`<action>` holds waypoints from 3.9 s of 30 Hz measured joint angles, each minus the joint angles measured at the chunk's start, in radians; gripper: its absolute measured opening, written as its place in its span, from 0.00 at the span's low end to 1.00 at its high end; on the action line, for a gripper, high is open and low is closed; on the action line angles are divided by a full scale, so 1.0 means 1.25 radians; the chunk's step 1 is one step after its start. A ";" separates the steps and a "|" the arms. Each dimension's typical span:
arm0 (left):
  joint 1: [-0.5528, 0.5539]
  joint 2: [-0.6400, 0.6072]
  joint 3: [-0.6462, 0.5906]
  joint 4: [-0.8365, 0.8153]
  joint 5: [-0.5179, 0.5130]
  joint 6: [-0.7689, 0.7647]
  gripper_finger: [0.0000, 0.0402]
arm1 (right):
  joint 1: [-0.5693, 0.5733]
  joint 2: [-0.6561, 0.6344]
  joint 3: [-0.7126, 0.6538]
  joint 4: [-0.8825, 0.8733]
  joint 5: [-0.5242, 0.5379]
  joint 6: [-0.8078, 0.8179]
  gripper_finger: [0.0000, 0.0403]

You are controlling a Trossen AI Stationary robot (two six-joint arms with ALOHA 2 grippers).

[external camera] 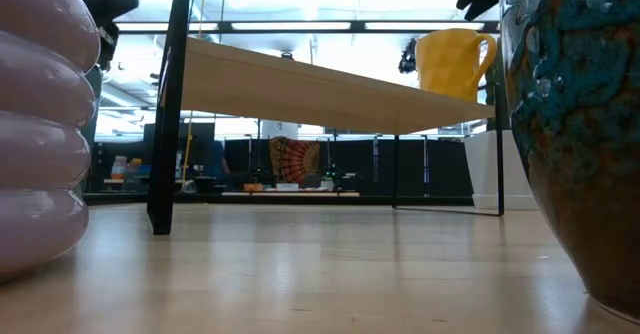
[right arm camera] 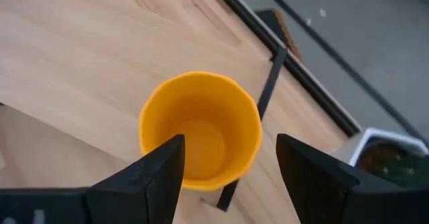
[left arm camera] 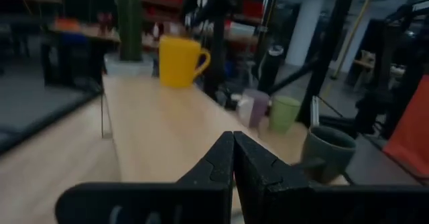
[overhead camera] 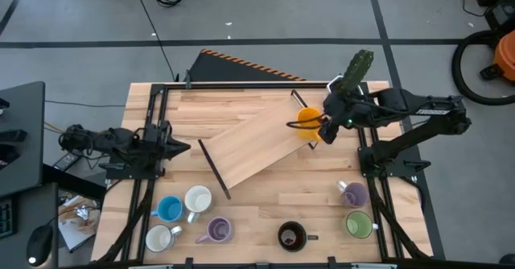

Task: Place coffee mugs
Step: Put the blue mug on the shelf

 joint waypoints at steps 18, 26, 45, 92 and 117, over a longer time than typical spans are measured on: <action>-0.128 0.459 0.366 -0.410 0.007 -0.324 0.04 | 0.031 -0.104 -0.203 0.254 0.027 -0.166 0.59; -0.257 0.606 0.534 -0.585 0.016 -0.596 0.04 | 0.032 -0.105 -0.203 0.255 0.026 -0.184 0.59; -0.463 0.900 0.578 -0.557 0.192 -1.086 0.04 | 0.031 -0.105 -0.203 0.254 0.030 -0.213 0.59; -0.396 1.185 0.578 -0.459 0.204 -1.318 0.39 | -0.004 -0.104 -0.203 0.368 -0.025 -0.345 0.59; -0.380 1.193 0.579 -0.440 0.203 -1.246 0.14 | -0.004 -0.104 -0.203 0.374 -0.025 -0.344 0.59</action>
